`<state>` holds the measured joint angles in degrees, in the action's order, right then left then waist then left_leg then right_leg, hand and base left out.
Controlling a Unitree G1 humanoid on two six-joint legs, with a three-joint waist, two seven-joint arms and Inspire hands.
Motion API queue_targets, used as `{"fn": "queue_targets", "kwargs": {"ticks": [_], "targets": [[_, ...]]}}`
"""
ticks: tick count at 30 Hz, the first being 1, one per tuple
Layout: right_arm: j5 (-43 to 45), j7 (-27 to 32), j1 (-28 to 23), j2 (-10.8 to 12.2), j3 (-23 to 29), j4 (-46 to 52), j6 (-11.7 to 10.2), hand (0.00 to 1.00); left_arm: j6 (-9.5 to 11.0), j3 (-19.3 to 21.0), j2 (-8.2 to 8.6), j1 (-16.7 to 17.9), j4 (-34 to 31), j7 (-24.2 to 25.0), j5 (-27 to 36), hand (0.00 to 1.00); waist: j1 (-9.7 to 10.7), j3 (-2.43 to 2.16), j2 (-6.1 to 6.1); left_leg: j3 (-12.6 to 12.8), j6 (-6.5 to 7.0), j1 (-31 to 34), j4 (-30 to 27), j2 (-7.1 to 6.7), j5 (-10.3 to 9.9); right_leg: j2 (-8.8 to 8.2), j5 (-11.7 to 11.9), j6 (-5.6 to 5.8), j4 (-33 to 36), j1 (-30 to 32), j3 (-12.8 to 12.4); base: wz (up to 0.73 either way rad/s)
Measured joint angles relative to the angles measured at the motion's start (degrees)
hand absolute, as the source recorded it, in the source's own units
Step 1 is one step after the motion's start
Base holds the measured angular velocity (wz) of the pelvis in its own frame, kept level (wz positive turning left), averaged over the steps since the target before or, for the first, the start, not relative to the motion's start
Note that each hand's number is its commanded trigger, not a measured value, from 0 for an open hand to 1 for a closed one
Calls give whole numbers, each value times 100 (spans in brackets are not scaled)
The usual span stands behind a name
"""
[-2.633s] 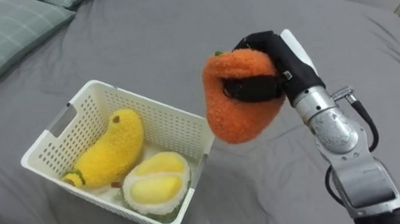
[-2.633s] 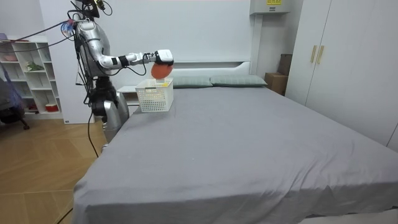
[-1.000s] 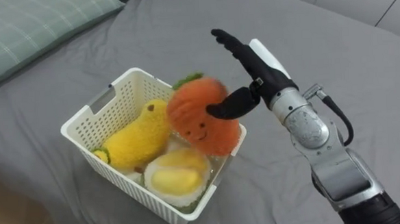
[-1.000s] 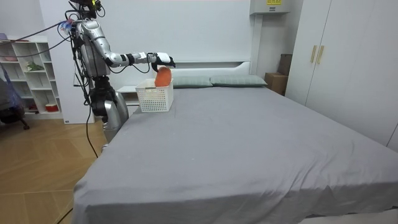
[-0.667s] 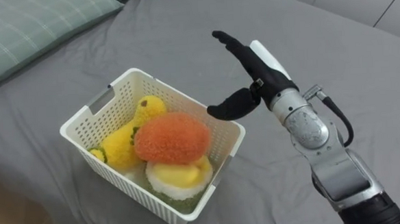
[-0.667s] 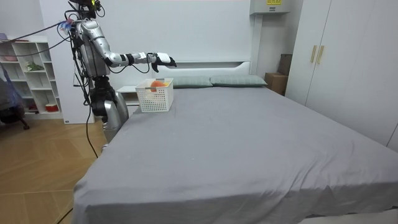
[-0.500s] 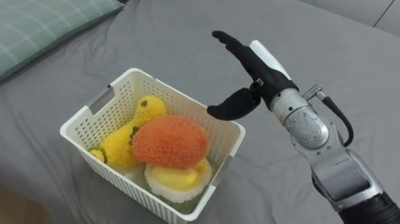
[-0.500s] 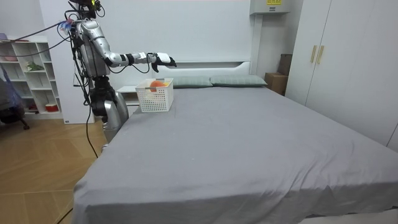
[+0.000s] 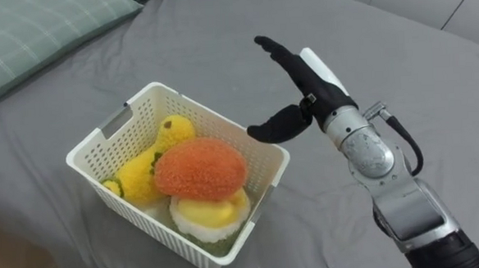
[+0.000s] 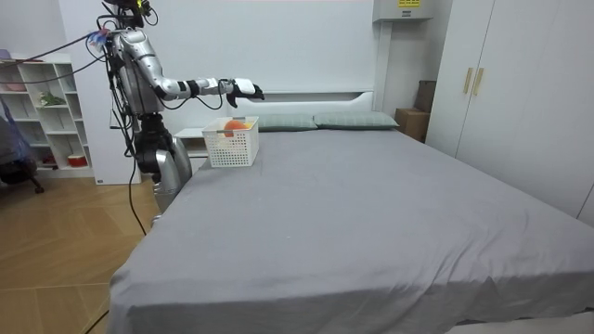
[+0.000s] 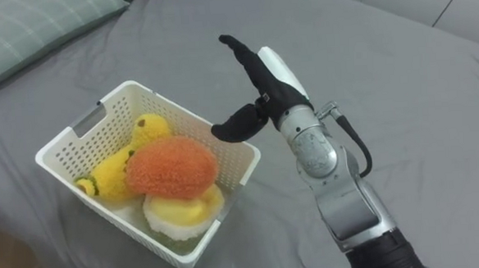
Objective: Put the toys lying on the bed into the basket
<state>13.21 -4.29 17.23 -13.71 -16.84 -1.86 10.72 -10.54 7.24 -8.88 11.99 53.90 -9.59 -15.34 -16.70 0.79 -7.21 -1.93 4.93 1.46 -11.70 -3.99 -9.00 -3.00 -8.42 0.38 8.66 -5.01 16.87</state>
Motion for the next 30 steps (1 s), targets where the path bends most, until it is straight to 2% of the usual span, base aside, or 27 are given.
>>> {"fn": "queue_targets", "kwargs": {"ticks": [4, 6, 13, 16, 18, 20, 23, 25, 30], "targets": [[-494, 150, -162, -21, 390, 67, -158, 0, 149, 83, 9, 17, 2, -64, 15, 0, 226, 6, 20, 17, 2, -13, -5, 0, -1, 2, 0, 0, -2, 8, -32, -1], [-736, 264, -294, -45, 568, 82, -276, 0, 202, 113, 21, 36, 9, -106, 17, 0, 273, 7, 50, 102, 4, -91, -1, 14, -1, 6, 0, 0, -1, -16, -114, -17], [-1002, 708, -832, -137, 1182, 421, -390, 0, 237, 153, 84, 69, 24, -144, 12, 0, 839, -84, 405, 298, 20, -206, 112, 34, -8, 6, 9, 19, 12, -18, -331, -18], [-1169, 892, -908, -247, 1381, 469, -392, 0, 341, 155, 79, 72, 101, -220, 12, 0, 931, -124, 498, 473, 7, -313, 231, 66, 1, 16, 8, 20, 14, -12, -517, -28], [-1181, 953, -962, -295, 1498, 495, -428, 0, 399, 153, 94, 110, 128, -280, 10, 0, 1096, -128, 487, 493, 4, -320, 236, 78, -1, 34, 7, 18, 14, -18, -546, -11], [-1148, 1033, -1081, -316, 1701, 523, -552, 0, 488, 149, 135, 87, 140, -378, 19, 0, 1290, -107, 439, 528, 4, -345, 225, 83, -1, 48, 8, 17, 14, -22, -569, -5], [-1069, 1148, -1219, -317, 1907, 526, -576, 0, 496, 151, 136, 91, 144, -431, 19, 0, 1350, -76, 380, 662, 2, -394, 232, 113, -26, 68, 10, 15, 22, -16, -669, -21], [-1065, 1196, -1304, -316, 2028, 526, -576, 0, 496, 151, 137, 81, 140, -463, 25, 0, 1382, -90, 359, 702, 1, -408, 230, 123, -43, 77, 11, 15, 26, -4, -733, -17], [-1090, 1290, -1348, -343, 2108, 525, -575, 0, 471, 147, 141, 107, 142, -515, 250, 0, 1534, -89, 354, 827, 1, -418, 234, 148, -52, 90, 13, 13, 35, 94, -841, -11]]}}
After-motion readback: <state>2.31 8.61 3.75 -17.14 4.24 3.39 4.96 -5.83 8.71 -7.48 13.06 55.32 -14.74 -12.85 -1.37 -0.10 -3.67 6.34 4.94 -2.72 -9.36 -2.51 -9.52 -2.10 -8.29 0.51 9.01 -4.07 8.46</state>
